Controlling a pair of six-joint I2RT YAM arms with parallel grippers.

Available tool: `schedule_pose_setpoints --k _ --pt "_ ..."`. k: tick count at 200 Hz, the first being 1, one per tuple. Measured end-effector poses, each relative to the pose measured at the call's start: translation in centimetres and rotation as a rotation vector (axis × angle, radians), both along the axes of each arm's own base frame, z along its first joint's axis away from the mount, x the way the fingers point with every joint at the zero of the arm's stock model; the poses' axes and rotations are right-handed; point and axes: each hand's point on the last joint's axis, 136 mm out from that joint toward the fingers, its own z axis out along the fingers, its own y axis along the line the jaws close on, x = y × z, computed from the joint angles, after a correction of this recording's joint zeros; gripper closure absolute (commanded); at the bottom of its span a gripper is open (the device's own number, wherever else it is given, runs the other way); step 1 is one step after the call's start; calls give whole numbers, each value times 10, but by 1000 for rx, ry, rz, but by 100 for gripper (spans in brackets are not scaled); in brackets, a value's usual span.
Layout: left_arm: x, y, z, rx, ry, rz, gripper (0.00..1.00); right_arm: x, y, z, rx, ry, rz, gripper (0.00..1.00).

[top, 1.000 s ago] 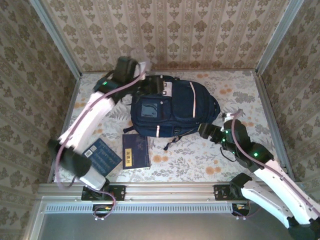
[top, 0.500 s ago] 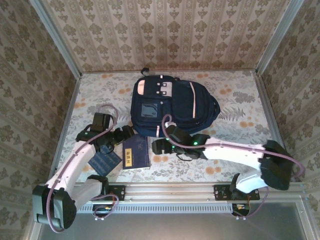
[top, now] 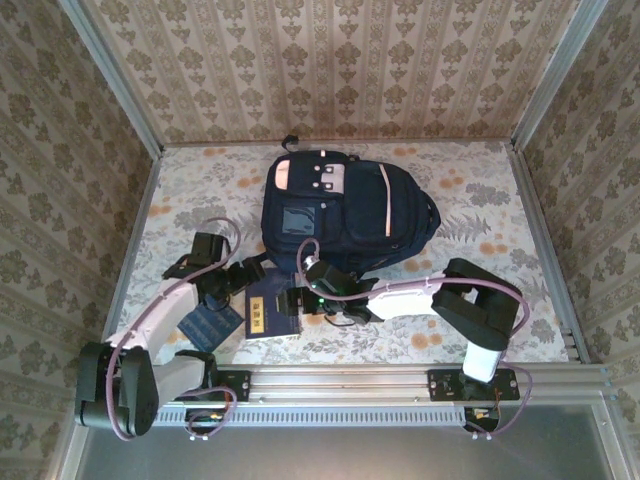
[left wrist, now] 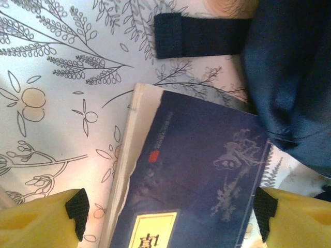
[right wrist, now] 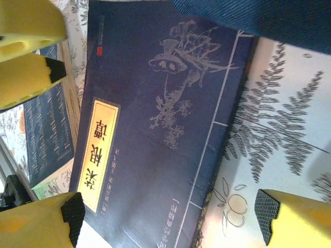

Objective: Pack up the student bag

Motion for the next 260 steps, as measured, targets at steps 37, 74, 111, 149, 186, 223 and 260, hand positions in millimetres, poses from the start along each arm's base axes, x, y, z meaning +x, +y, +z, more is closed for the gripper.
schedule_pose_setpoints --k 37,74,111,149,186,223,260 --pt "-2 -1 -25 -5 38 0 21 10 6 -3 74 20 4 18" --pt "1 -3 -30 -21 46 1 31 17 13 -3 124 48 6 23" --pt "3 -8 -30 -60 23 7 46 21 16 -3 153 74 3 26" --pt "4 -18 -19 -147 -32 12 54 23 16 -5 172 113 -5 28" --pt "5 -32 14 -249 -126 -1 67 27 20 -4 177 117 -6 30" --pt "-2 -36 31 -277 -165 -19 79 29 23 -4 190 110 -3 30" --pt "-4 -36 22 -282 -141 -16 91 29 23 -3 196 113 -8 30"
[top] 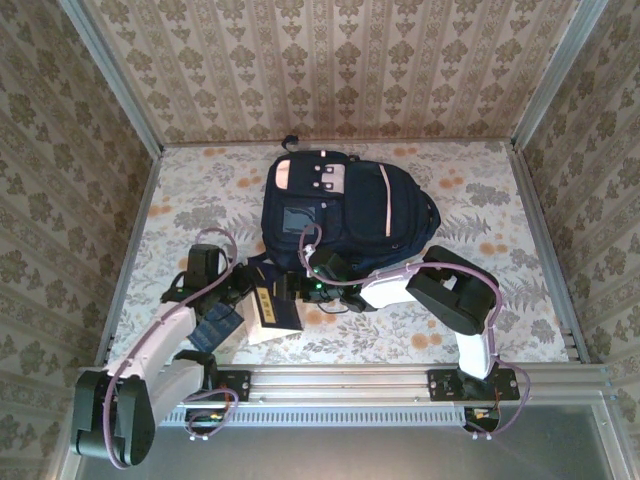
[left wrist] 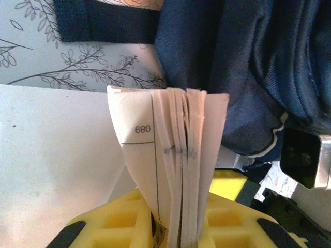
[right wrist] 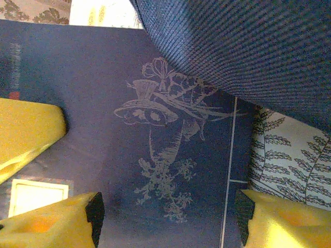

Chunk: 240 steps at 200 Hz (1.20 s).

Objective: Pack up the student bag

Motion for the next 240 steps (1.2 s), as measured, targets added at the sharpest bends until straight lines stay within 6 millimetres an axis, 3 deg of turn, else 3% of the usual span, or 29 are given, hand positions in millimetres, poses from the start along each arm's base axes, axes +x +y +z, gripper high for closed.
schedule_pose_setpoints --k 55,104,159,202,240 --pt "-7 2 8 9 1 -5 91 1 -1 1 10 3 -7 27" --pt "-16 8 68 -20 -91 -5 90 -14 -26 12 5 10 -26 14" --pt "-34 -5 111 -152 -157 -51 90 -26 -44 89 159 -33 -18 0" --pt "-32 -15 123 -245 -142 -62 90 -39 -39 114 339 26 49 6" --pt "-31 -24 127 -277 -135 -86 89 -44 -30 133 449 56 82 30"
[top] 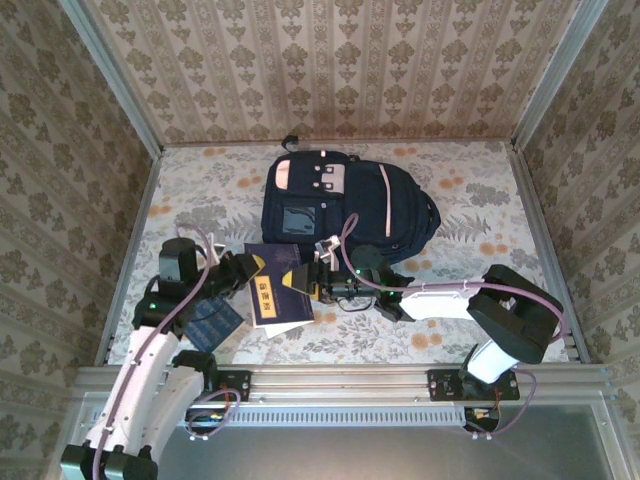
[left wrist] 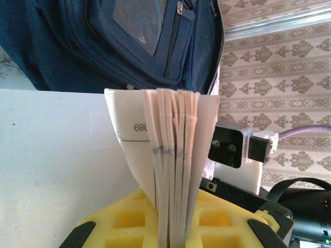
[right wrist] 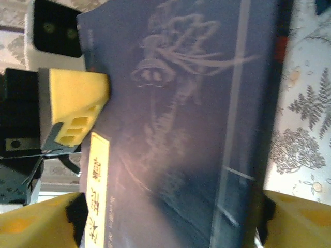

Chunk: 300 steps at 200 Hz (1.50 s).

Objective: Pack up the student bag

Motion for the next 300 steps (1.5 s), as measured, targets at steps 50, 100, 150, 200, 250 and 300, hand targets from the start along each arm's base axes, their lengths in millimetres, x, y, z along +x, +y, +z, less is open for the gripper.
schedule_pose_setpoints --k 50,100,150,200,250,300 --pt "-2 -7 2 -7 -8 -24 47 0 1 10 44 26 3 98" --pt "-2 1 0 88 -13 -12 25 -1 -31 16 -24 1 -71 100" --pt "4 -21 -22 44 34 -87 20 -10 -50 56 17 -93 -82 100" --pt "-16 -67 2 -25 -75 -274 24 -19 -60 41 -19 -61 -73 100" --pt "-17 -82 14 -135 -114 -286 56 -15 -72 55 7 -83 -103 100" --pt "-14 -79 36 -187 -171 -217 98 -10 -85 55 2 -74 -137 86"
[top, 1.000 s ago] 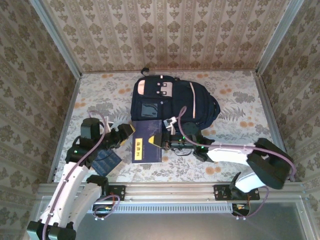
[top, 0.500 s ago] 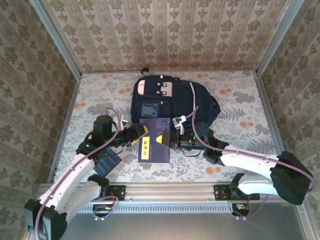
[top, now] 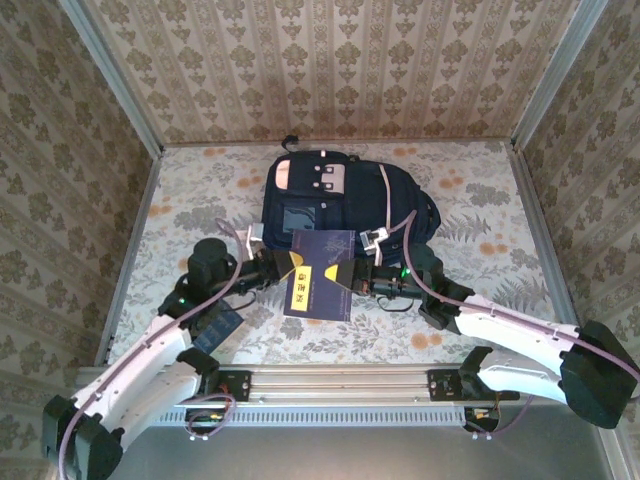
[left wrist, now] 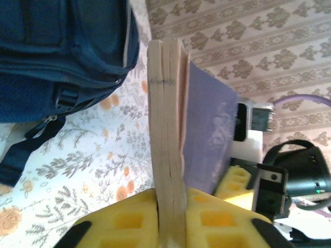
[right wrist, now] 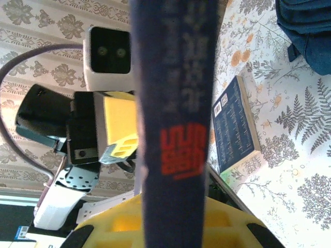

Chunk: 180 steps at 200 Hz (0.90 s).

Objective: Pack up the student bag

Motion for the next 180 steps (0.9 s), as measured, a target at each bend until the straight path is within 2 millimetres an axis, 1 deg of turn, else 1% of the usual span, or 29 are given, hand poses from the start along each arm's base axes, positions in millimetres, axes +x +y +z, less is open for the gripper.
schedule_pose_setpoints --k 3,14,23,36,39,51,68,78,97,116,150,159,167,179,180 --pt "0 1 2 -7 3 7 100 0 0 0 0 0 0 84" --pt "-1 2 5 -20 2 19 100 0 0 1 2 -2 -2 74" --pt "0 3 6 -25 8 39 100 0 -1 2 5 2 -5 61" --pt "8 7 6 -30 21 93 100 -1 -3 3 3 -3 -11 48" --pt "9 8 6 -31 24 105 100 0 -3 4 3 -4 -14 43" --pt "15 11 5 -39 44 149 100 0 -6 7 11 -6 -26 29" --pt "23 16 0 -55 77 206 100 1 -8 11 20 -19 -42 14" --pt "26 18 -3 -68 97 245 100 2 -10 12 33 -12 -58 8" --pt "31 23 -7 -90 119 325 100 3 -12 8 48 -6 -87 4" --pt "32 25 -6 -110 126 396 100 2 -12 5 65 5 -116 3" --pt "36 22 -3 -141 128 495 100 4 -5 17 131 -4 -177 4" --pt "36 19 -3 -141 121 512 100 5 -5 20 144 -9 -199 7" --pt "35 16 -3 -140 115 522 100 7 -5 22 155 -14 -224 11" --pt "33 11 -4 -134 108 532 100 11 -8 24 165 -18 -263 22" --pt "33 11 -4 -133 106 534 100 11 -8 24 169 -13 -267 25"
